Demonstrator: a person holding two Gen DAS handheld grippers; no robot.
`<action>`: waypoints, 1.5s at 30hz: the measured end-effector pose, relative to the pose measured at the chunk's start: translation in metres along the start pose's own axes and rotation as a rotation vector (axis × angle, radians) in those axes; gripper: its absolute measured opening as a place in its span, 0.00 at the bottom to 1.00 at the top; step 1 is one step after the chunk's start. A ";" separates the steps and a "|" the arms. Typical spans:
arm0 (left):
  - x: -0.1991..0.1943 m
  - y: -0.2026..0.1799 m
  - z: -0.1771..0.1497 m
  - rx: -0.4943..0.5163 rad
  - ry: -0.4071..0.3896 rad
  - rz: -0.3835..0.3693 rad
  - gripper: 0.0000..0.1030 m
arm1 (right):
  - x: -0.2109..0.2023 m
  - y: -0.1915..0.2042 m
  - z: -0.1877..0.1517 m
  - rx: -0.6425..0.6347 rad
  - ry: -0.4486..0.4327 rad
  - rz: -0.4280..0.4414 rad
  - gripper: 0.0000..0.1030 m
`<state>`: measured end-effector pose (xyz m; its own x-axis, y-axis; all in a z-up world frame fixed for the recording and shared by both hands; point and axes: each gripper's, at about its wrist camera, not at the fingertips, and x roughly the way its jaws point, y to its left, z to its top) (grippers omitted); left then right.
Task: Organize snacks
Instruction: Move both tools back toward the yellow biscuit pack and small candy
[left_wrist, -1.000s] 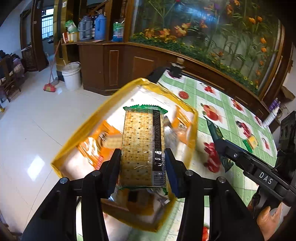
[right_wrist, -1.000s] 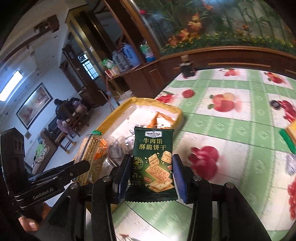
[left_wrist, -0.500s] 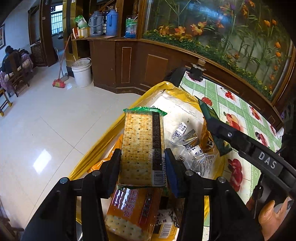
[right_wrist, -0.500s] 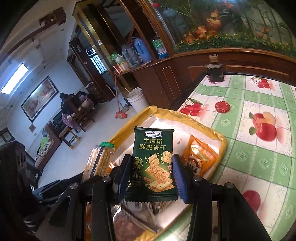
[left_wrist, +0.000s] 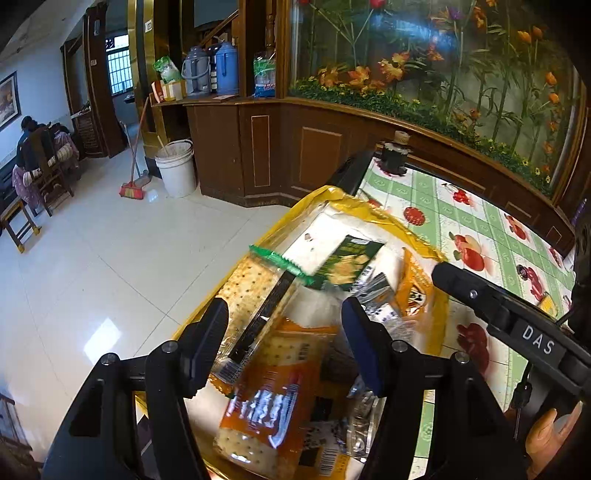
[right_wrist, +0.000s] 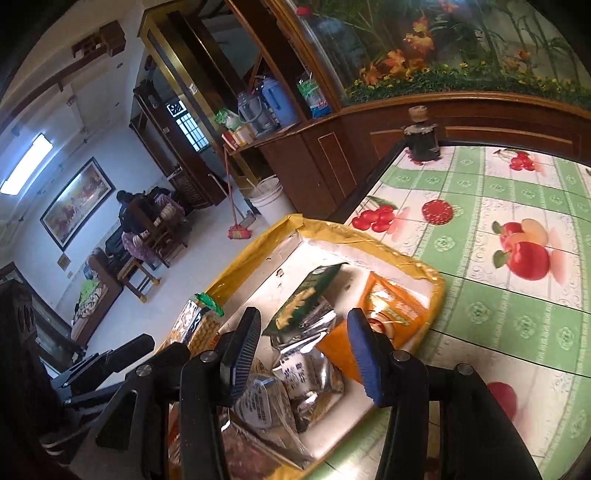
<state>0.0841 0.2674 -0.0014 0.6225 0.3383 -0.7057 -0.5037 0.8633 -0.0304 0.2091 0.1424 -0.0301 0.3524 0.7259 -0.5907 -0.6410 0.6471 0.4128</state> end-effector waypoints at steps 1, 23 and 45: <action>-0.001 -0.003 0.001 0.004 -0.003 -0.003 0.64 | -0.006 -0.003 -0.001 0.002 -0.005 -0.006 0.50; -0.017 -0.161 -0.038 0.201 0.075 -0.260 0.74 | -0.180 -0.185 -0.068 0.240 -0.110 -0.318 0.54; -0.006 -0.260 -0.073 0.304 0.187 -0.399 0.73 | -0.219 -0.237 -0.083 0.300 -0.139 -0.386 0.57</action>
<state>0.1671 0.0137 -0.0407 0.5993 -0.0871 -0.7958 -0.0359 0.9901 -0.1355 0.2276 -0.1891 -0.0560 0.6252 0.4318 -0.6501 -0.2295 0.8979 0.3757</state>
